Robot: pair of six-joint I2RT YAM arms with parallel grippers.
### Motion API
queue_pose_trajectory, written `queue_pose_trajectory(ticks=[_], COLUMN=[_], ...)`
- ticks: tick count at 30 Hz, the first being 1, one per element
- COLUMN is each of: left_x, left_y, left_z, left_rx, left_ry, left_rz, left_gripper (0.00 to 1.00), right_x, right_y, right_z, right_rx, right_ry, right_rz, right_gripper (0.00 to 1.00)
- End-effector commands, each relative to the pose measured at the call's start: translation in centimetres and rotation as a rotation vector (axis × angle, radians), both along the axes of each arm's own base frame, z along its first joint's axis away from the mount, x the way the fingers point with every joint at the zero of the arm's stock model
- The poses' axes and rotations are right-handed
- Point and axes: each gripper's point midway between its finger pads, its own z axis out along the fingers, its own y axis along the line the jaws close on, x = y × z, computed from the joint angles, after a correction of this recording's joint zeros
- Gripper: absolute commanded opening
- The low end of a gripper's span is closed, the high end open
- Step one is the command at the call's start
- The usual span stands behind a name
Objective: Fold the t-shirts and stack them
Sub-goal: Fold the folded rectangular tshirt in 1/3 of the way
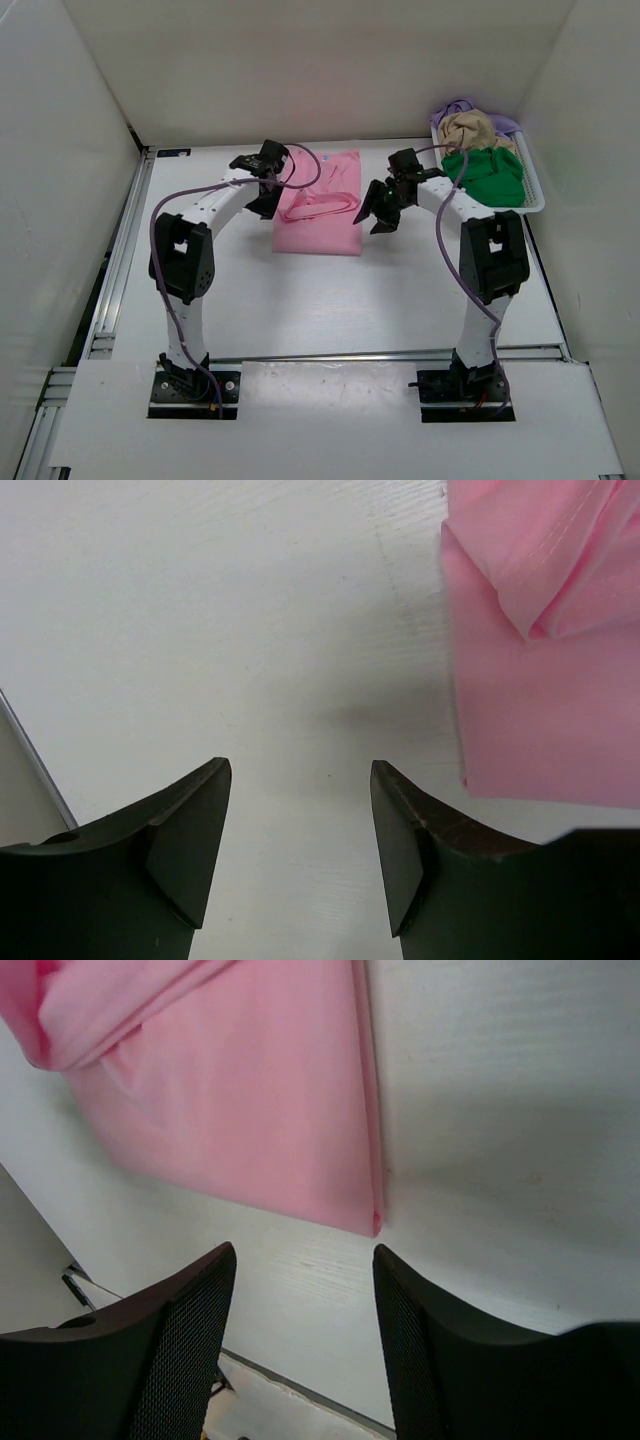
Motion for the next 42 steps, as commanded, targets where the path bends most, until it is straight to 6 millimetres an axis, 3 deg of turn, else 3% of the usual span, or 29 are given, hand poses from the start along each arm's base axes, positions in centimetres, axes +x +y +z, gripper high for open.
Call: queue_pose_trajectory(ticks=[1,5,9,11,13,16,20,24,26,28,33,34,36,40,42], left_x=[-0.1,-0.9,-2.7,-2.6,-3.0,-3.6,-3.9,-3.6,-3.5,-3.5,-3.1,-3.1,-3.3,-5.6,-8.2], left_y=[-0.8,-0.7,-2.4,-3.6,-4.3,-6.0,-6.4,-6.8,-7.0,-7.0,-6.9,-6.9,-7.1,-6.0,-5.4], left_z=[3.0,1.3,-0.7,-0.9,-3.0,-4.6,-7.1,-8.1,-8.4,-8.6,-8.8,-8.8,-8.0,-7.6,-8.3], left_rx=[-0.09,-0.089,-0.229,-0.289,-0.331,-0.406,-0.412,-0.413,-0.421,-0.418,-0.404,-0.404,-0.4,-0.327,-0.294], left_ry=[-0.045,-0.009,0.076,0.076,0.148,0.219,0.291,0.323,0.331,0.339,0.34,0.34,0.323,0.332,0.375], left_rz=[-0.021,-0.025,-0.074,-0.101,-0.11,-0.14,-0.135,-0.131,-0.133,-0.131,-0.125,-0.125,-0.135,-0.135,-0.138], left_gripper=[0.69,0.69,0.69,0.69,0.69,0.69,0.69,0.67,0.6,0.49,0.1,0.1,0.1,0.1,0.1], right_x=[0.5,-0.8,-1.3,-1.1,-1.2,-2.1,-3.4,-3.5,-3.6,-3.6,-2.9,-3.0,-2.8,-3.6,-5.8], right_y=[1.3,1.0,0.8,0.8,0.8,0.1,0.1,0.5,0.7,0.9,1.8,1.8,1.6,0.1,-0.7], right_z=[0.9,-0.8,-2.7,-3.0,-3.6,-4.9,-7.5,-7.9,-7.7,-7.9,-7.4,-7.8,-7.7,-6.9,-7.1], right_rx=[0.018,-0.017,-0.031,-0.034,-0.039,-0.022,0.009,0.064,0.078,0.092,0.14,0.139,0.148,0.131,0.106], right_ry=[-0.012,0.026,0.054,0.046,0.054,0.104,0.189,0.206,0.21,0.214,0.214,0.23,0.232,0.216,0.263], right_rz=[0.03,0.051,0.093,0.103,0.111,0.104,0.111,0.113,0.118,0.123,0.131,0.122,0.115,0.084,0.087], right_gripper=[0.62,0.63,0.67,0.69,0.69,0.69,0.67,0.63,0.6,0.46,0.16,0.07,0.0,0.0,0.0])
